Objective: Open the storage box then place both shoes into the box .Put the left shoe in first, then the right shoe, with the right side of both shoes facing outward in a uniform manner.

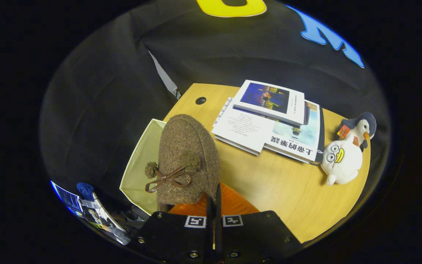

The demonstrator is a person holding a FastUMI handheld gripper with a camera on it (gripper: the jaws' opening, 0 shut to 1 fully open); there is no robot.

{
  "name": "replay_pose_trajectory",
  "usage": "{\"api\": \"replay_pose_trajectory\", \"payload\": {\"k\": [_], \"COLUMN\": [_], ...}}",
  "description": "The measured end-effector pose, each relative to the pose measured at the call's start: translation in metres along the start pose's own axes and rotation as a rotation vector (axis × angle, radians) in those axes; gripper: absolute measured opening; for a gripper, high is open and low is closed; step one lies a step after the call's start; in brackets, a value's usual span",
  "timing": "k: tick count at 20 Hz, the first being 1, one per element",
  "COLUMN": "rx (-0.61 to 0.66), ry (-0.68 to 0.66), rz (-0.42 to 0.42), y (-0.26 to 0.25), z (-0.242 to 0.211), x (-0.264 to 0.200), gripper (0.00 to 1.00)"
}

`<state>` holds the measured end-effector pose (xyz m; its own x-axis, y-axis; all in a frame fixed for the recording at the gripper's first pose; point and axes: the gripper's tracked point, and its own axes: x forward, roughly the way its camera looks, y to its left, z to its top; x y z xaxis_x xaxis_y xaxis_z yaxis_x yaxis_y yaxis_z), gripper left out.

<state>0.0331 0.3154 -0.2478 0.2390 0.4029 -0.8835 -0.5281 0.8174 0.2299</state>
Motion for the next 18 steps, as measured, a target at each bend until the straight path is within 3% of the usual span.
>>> {"api": "replay_pose_trajectory", "payload": {"k": [8, 18], "rx": [-0.061, -0.055], "ry": [-0.001, 0.055], "rz": [0.036, 0.011], "y": [0.069, 0.106], "z": [0.030, 0.025], "x": [0.020, 0.051], "gripper": [0.02, 0.02]}}
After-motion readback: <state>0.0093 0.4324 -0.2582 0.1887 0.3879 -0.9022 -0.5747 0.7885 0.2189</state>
